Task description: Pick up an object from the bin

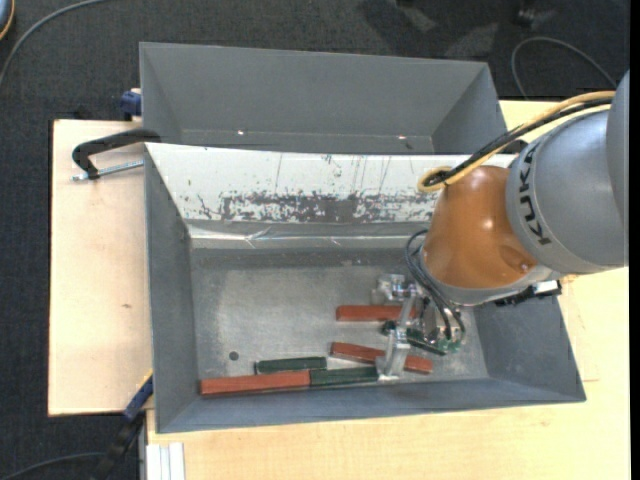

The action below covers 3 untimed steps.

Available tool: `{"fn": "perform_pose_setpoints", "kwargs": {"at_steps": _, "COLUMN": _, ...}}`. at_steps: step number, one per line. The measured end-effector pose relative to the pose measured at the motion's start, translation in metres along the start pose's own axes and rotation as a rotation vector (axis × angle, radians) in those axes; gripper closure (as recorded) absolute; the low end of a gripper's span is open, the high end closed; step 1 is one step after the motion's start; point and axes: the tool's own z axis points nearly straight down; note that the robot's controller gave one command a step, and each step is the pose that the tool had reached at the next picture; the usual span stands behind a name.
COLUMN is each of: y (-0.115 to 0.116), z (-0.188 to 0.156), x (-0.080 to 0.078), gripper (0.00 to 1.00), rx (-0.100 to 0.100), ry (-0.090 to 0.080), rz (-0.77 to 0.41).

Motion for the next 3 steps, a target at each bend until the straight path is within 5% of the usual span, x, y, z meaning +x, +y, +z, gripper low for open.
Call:
{"fn": "perform_pose_setpoints", "kwargs": {"at_steps": 1, "y": 0.001, "z": -0.001, "x": -0.001, "gripper": 0.00, "rx": -0.001, "ry": -0.003, "rz": -0.001}}
{"fn": "perform_pose_setpoints", "kwargs": {"at_steps": 2, "y": 0.001, "z": 0.000, "x": -0.001, "gripper": 1.00, "rx": 0.000, "ry": -0.005, "rz": -0.001}}
{"fn": "perform_pose_setpoints", "kwargs": {"at_steps": 3, "y": 0.002, "z": -0.072, "x": -0.003, "gripper": 1.00, "rx": -0.002, "ry": -0.016, "rz": -0.002}}
